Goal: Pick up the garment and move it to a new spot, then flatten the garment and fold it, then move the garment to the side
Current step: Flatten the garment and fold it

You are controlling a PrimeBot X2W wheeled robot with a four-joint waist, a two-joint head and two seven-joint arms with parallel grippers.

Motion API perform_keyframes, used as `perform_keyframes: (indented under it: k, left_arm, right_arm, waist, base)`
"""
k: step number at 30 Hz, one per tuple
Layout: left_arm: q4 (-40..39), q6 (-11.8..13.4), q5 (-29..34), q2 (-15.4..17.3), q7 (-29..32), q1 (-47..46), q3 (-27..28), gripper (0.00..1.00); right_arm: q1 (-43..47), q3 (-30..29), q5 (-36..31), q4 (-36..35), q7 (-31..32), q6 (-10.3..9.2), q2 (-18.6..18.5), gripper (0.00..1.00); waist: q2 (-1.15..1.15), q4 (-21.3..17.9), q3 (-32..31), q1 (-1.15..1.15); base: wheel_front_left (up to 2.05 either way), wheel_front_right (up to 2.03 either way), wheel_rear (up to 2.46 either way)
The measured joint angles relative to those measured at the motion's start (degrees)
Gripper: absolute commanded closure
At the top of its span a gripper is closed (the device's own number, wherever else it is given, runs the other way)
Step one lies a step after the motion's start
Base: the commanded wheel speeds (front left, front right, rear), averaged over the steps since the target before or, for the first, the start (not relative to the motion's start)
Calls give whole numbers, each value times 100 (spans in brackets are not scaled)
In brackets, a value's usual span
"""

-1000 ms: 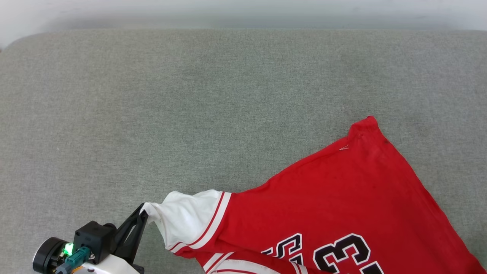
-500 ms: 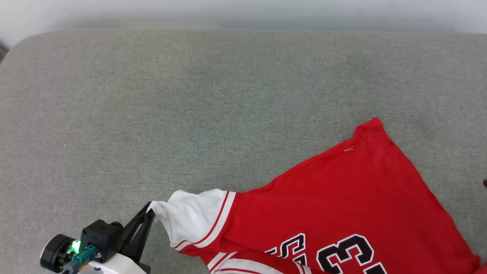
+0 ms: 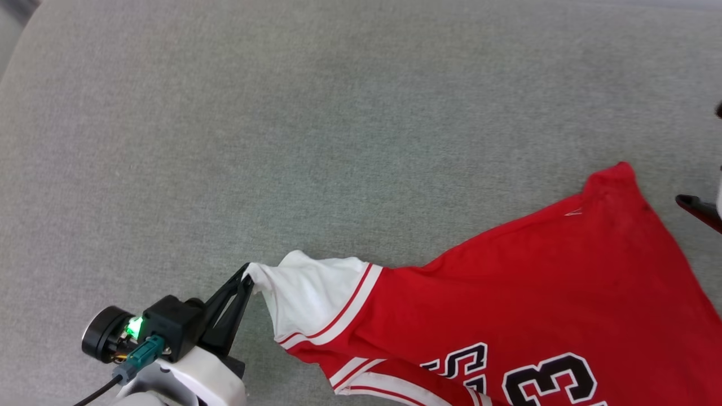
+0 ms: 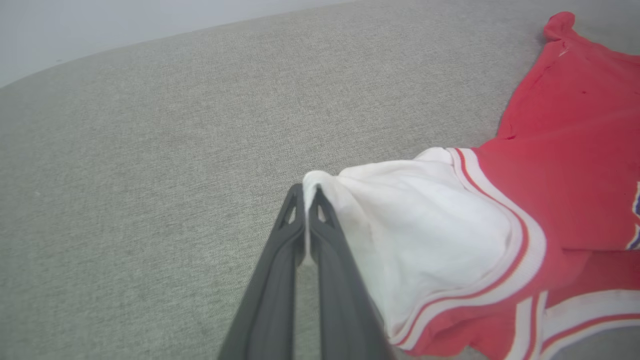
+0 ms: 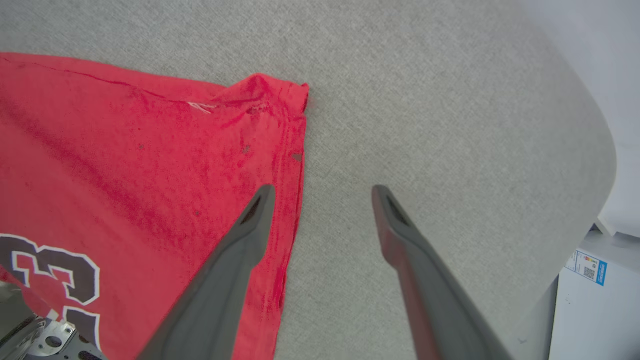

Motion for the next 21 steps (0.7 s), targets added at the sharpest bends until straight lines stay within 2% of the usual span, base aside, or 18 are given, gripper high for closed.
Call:
perform_keyframes:
  k: [5, 10, 16, 17, 18, 19, 21]
  left_arm:
    - [2, -42, 99, -94, 0, -165, -12, 100]
    - [-8, -51, 197, -164, -9, -308, -19, 100]
    - [22, -71, 238, -296, -18, -403, -54, 100]
    - [48, -76, 237, -301, -18, -403, -62, 100]
    - [69, -78, 237, -309, -26, -403, -63, 100]
    - [92, -91, 236, -315, -26, -403, -64, 100]
    - [138, -103, 235, -327, -30, -404, -86, 100]
  right_arm:
    - [-670, 611, -223, 691, 170, 0, 365, 0]
    - [-1030, 904, -298, 1445, -97, 0, 721, 0]
    - [-1111, 1450, -266, 1830, -314, -1, 736, 0]
    - [-1133, 1499, -227, 1864, -370, -1, 721, 28]
    - [-1156, 1555, -201, 1895, -423, -1, 713, 81]
    - [-1208, 1624, -190, 1916, -537, -1, 698, 100]
    - [-1286, 1763, -189, 1971, -790, -1, 679, 100]
  waist:
    - [0, 195, 283, 0]
    - [0, 349, 558, 0]
    - [0, 467, 755, 0]
    - [0, 469, 763, 0]
    - [0, 463, 759, 0]
    - [0, 453, 745, 0]
    - [0, 430, 690, 0]
  base:
    - [0, 0, 0]
    - [0, 0, 0]
    - [0, 0, 0]
    - [0, 0, 0]
    - [0, 0, 0]
    - [0, 0, 0]
    - [0, 0, 0]
